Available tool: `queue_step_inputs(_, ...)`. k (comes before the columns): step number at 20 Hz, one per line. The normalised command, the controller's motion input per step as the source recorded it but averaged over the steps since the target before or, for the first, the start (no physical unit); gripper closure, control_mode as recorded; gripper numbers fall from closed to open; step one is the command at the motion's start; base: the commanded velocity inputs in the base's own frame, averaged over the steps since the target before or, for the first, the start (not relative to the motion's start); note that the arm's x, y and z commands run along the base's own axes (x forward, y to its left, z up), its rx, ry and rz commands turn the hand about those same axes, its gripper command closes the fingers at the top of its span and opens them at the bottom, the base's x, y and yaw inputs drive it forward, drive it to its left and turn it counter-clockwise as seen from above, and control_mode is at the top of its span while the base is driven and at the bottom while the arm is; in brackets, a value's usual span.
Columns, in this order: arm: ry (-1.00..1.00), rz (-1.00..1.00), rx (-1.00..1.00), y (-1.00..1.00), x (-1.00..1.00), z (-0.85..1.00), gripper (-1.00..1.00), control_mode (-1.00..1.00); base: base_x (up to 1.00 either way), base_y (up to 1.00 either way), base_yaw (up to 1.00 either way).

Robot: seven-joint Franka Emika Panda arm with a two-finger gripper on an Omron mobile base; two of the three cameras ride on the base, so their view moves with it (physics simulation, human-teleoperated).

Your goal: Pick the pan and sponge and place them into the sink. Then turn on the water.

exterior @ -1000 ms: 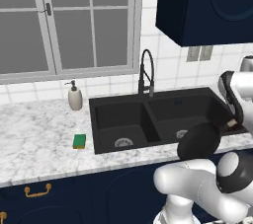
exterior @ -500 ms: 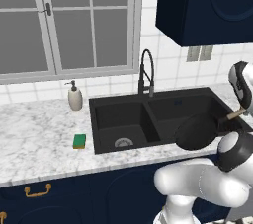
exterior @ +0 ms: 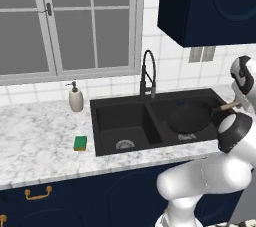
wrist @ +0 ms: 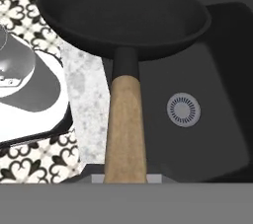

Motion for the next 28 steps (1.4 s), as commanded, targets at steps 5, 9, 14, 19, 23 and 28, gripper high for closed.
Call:
queue_step_inputs(5, 0.0, 0.0, 0.02, 0.0, 0.52, -0.42, 1.0, -1.0, 0.0, 0.0, 0.0)
queue_step_inputs(9, -0.03, 0.0, 0.03, 0.0, 0.56, -0.34, 1.0, -1.0, 0.0, 0.0, 0.0)
queue_step_inputs(14, -0.02, 0.0, 0.08, 0.0, 0.2, -0.16, 1.0, -1.0, 0.0, 0.0, 0.0)
queue_step_inputs(19, -0.02, 0.0, 0.05, 0.0, 0.17, -0.1, 1.0, -1.0, 0.0, 0.0, 0.0)
queue_step_inputs(23, -0.01, 0.0, 0.0, -0.03, 0.02, -0.13, 1.0, -1.0, 0.0, 0.0, 0.0)
queue_step_inputs(28, -0.01, 0.0, 0.0, -0.36, 0.0, -0.14, 1.0, -1.0, 0.0, 0.0, 0.0)
